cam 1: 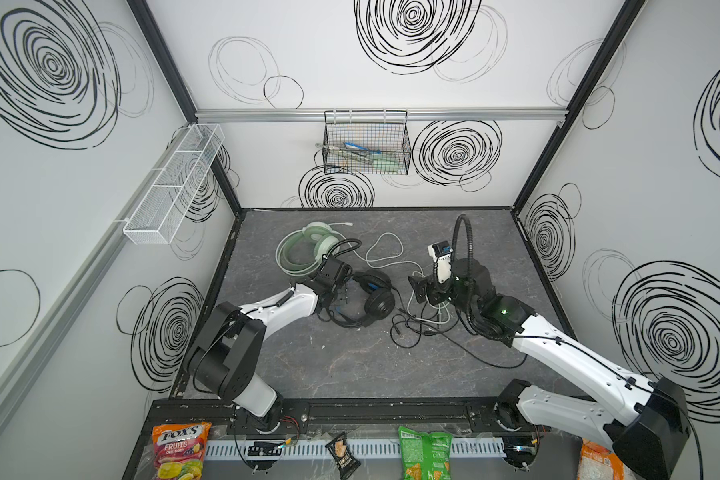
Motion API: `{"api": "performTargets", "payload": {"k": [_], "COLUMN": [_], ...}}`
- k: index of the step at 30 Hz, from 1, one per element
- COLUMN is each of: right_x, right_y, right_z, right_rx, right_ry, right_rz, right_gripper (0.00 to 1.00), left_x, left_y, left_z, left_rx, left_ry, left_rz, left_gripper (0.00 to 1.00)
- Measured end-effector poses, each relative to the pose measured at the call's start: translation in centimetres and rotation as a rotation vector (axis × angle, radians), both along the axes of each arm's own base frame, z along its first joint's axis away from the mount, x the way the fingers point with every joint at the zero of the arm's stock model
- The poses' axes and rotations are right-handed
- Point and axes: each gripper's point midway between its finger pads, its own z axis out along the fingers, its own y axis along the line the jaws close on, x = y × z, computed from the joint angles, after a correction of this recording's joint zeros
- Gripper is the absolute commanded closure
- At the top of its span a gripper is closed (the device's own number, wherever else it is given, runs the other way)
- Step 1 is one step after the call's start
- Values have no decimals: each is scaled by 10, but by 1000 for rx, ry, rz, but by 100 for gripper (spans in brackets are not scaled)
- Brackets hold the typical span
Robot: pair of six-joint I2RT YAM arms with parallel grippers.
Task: Wrap the headphones
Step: 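Close the left gripper on the black headset's headband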
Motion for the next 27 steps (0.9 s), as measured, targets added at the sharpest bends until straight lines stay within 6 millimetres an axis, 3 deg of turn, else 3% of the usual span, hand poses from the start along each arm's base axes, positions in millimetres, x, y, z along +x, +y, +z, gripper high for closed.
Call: {"api": "performTargets", "payload": {"k": [7,11,16,20,27], "right_x": [-4,-6,-8,-8,-6], "right_y": [2,5,4,4,6], "right_z": [8,8,11,12,10], "right_rx": [15,15,27,28,11], "right_ry": [-15,-14,-21,-23,-31], "right_rz": [13,21,21,22,34], "right_gripper": [3,3,3,3,3], "left_x": [-29,-31,-27,-18,1], "left_y": [-1,-1,0,6,0], "left_z": [-20,-35,-46,-48,-49], "left_rx": [-54,-85,-80,-93,-69], "left_ry": [42,80,114,116,109], "left_rz": [54,101,124,161,170], "left_gripper": [2,23,35,61,65]}}
